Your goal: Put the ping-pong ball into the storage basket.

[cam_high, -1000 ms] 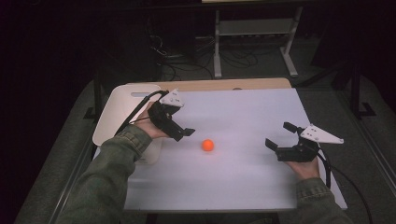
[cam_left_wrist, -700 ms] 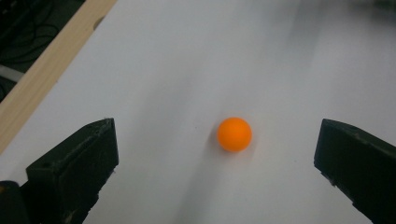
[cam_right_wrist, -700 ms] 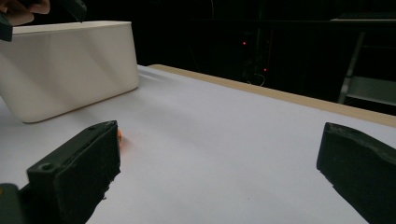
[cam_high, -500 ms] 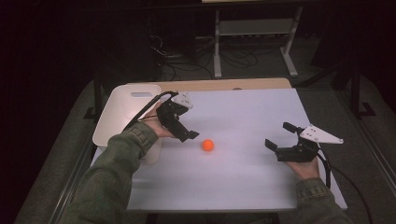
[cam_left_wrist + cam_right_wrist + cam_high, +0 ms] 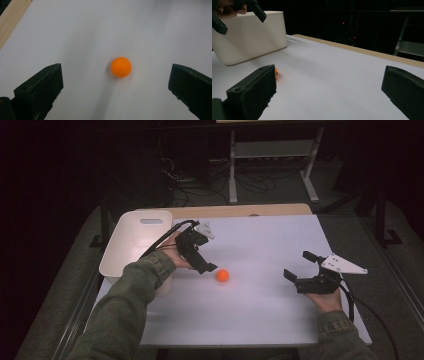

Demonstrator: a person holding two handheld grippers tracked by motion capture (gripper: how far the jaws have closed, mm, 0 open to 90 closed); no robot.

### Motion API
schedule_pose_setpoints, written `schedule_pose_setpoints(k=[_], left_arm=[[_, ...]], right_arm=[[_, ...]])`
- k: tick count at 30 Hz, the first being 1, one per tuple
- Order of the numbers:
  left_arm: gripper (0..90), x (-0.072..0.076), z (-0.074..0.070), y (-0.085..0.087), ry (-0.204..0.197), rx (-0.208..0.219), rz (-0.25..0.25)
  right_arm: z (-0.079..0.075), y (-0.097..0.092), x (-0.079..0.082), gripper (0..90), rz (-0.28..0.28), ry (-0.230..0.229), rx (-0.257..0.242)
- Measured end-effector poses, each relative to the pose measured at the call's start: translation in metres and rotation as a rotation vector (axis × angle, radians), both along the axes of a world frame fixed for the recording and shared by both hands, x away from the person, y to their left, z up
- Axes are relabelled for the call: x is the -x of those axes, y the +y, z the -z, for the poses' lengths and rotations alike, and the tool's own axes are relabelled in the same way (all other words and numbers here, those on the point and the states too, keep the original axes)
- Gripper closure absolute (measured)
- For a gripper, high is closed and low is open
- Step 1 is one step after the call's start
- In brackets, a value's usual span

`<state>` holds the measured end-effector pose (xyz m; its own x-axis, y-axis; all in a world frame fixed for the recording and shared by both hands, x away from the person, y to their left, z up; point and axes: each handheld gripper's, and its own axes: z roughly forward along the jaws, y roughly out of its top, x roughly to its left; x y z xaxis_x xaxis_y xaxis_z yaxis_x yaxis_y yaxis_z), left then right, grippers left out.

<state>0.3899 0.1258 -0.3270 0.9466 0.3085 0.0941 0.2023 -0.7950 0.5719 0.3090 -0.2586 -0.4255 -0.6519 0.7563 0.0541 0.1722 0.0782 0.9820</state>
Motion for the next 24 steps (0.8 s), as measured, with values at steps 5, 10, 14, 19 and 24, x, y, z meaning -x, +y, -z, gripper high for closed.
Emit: schedule_pose_setpoints(k=[5, 10, 14, 19, 24], left_arm=[[0.0, -0.005, 0.006, -0.003, 0.011, -0.028, -0.017], [0.0, -0.008, 0.008, -0.005, 0.014, -0.046, -0.03], [0.0, -0.008, 0.011, -0.007, 0.019, -0.06, -0.032], [0.0, -0.01, 0.012, -0.012, 0.02, -0.07, -0.037], [0.0, -0.011, 0.015, -0.019, 0.018, -0.096, -0.038]], right_arm=[[0.0, 0.001, 0.0, 0.0, -0.002, 0.002, 0.004], [0.001, 0.001, 0.0, 0.0, -0.001, 0.005, 0.004], [0.001, 0.001, 0.0, 0.0, -0.002, 0.004, 0.007], [0.001, 0.001, 0.001, 0.0, -0.001, 0.006, 0.006], [0.001, 0.001, 0.001, 0.0, -0.002, 0.005, 0.006]])
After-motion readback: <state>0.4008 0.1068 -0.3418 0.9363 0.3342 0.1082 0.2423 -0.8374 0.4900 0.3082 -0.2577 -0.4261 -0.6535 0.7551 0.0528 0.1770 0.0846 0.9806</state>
